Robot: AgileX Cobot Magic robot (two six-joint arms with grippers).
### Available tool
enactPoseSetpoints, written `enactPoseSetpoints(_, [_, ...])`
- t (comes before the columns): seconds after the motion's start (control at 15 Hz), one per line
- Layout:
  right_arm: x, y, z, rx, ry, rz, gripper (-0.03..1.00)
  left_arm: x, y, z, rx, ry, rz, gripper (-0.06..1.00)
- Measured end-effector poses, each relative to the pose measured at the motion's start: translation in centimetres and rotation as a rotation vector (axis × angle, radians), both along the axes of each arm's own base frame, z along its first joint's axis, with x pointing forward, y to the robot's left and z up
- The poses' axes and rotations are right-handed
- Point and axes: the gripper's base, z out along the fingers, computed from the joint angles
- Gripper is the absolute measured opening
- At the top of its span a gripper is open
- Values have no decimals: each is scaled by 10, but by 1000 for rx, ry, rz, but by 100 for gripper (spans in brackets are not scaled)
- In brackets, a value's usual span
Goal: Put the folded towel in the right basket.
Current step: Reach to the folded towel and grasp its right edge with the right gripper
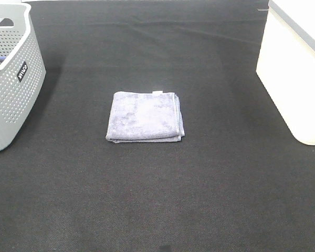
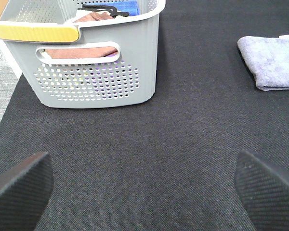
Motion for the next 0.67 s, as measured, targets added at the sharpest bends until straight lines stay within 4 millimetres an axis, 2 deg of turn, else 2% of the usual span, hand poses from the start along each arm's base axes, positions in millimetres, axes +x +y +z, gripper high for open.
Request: enactPoseSetpoints(0.67, [0, 0, 0, 0, 0, 0, 79, 0, 0, 0, 0, 0, 0, 97])
